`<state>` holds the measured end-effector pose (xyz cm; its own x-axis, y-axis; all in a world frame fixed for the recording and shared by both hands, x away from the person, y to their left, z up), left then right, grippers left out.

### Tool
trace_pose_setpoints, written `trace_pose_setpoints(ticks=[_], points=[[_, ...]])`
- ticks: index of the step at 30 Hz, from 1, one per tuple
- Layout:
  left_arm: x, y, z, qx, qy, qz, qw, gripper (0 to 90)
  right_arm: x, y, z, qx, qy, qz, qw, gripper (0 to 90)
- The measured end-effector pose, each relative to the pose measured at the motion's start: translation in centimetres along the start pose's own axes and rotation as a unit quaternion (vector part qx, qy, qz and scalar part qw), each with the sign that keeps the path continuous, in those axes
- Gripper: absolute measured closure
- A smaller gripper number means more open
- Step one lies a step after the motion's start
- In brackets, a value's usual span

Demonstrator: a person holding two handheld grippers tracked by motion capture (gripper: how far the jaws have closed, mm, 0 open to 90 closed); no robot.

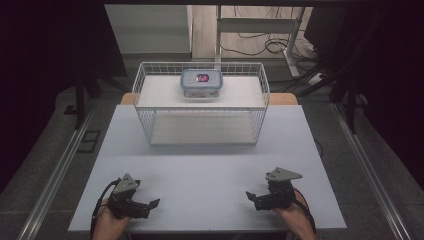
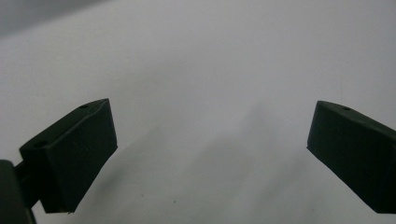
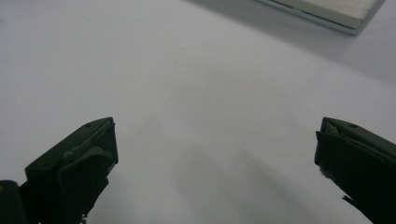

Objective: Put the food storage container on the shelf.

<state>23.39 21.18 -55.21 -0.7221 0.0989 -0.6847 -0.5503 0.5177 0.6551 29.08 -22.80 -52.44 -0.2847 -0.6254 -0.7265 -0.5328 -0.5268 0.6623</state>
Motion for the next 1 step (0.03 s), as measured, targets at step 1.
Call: trace_pose_setpoints(ticks=[1], points=[[-0.01, -0.04, 0.00, 0.002, 0.003, 0.000, 1.0000, 1.0, 0.06, -0.05, -0.03, 0.000, -0.002, 0.002, 1.0000, 0.0]])
Point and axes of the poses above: each handheld gripper's, and its own axes: y roughly backward along the jaws, x roughly out of its underside, z roughly to its left, the point moved 2 cm from there along -y, roughly forward along the jaws, and after that the axes turned 15 degrees about y, right-handed, at the moved point
